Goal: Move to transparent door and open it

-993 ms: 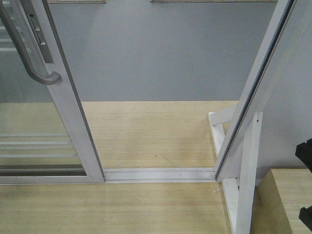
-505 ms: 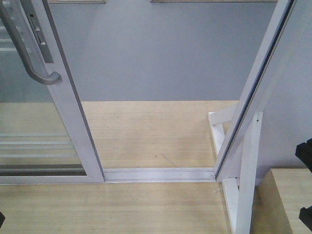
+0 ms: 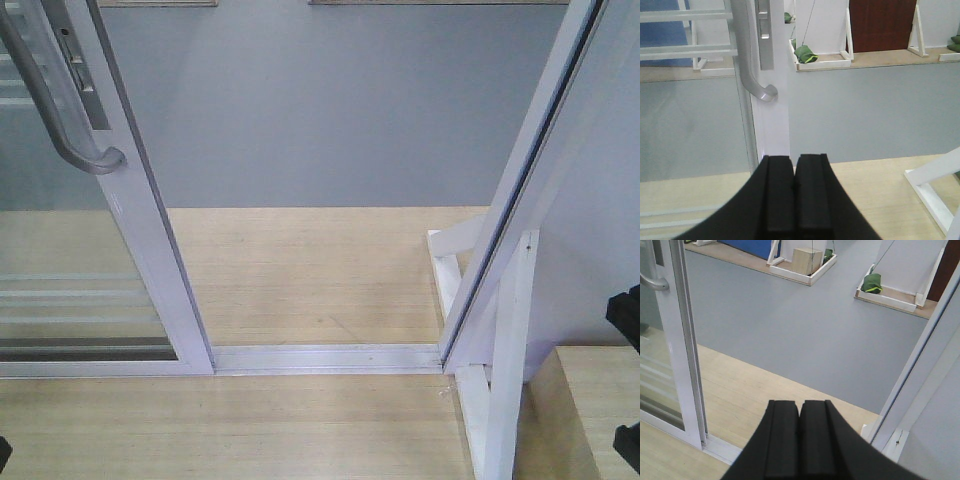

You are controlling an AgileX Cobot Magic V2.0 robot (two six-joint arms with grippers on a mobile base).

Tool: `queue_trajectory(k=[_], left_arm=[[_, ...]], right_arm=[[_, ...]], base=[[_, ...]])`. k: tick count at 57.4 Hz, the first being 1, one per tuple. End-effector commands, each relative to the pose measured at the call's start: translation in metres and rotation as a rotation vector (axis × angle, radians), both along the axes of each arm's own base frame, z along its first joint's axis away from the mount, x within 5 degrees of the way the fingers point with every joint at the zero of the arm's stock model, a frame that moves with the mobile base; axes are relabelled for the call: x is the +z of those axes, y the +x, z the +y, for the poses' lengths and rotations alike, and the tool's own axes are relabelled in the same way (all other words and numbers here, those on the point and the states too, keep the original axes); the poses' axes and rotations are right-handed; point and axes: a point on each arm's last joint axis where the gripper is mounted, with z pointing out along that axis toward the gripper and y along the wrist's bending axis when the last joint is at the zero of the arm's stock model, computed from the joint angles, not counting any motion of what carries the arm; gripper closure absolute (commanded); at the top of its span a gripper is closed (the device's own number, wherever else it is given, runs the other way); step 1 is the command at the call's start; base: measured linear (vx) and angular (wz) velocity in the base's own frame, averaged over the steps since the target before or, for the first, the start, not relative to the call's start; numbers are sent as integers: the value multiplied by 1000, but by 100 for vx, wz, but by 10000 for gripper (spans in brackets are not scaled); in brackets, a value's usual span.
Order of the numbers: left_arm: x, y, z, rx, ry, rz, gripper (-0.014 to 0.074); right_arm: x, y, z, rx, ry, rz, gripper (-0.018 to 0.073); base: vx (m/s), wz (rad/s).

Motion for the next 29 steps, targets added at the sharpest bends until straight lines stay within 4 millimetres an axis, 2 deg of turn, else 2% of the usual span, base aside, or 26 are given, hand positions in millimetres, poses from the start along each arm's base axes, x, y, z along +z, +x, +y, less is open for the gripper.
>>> queue_trajectory(k=[1,20,24,29], left_arm=[[-3,1,0,8,-17,-57,593],[-3,1,0,8,-17,-57,593],[-3,1,0,8,-17,-57,593],[-3,1,0,8,-17,-57,593]], right_arm=[[16,2,1,0,35,-96,564],[16,2,1,0,35,-95,564],[11,3,1,1,44,-91,564],[-1,6,5,3,148,-91,564]], base=[[0,0],[0,0],[0,0],[0,0]])
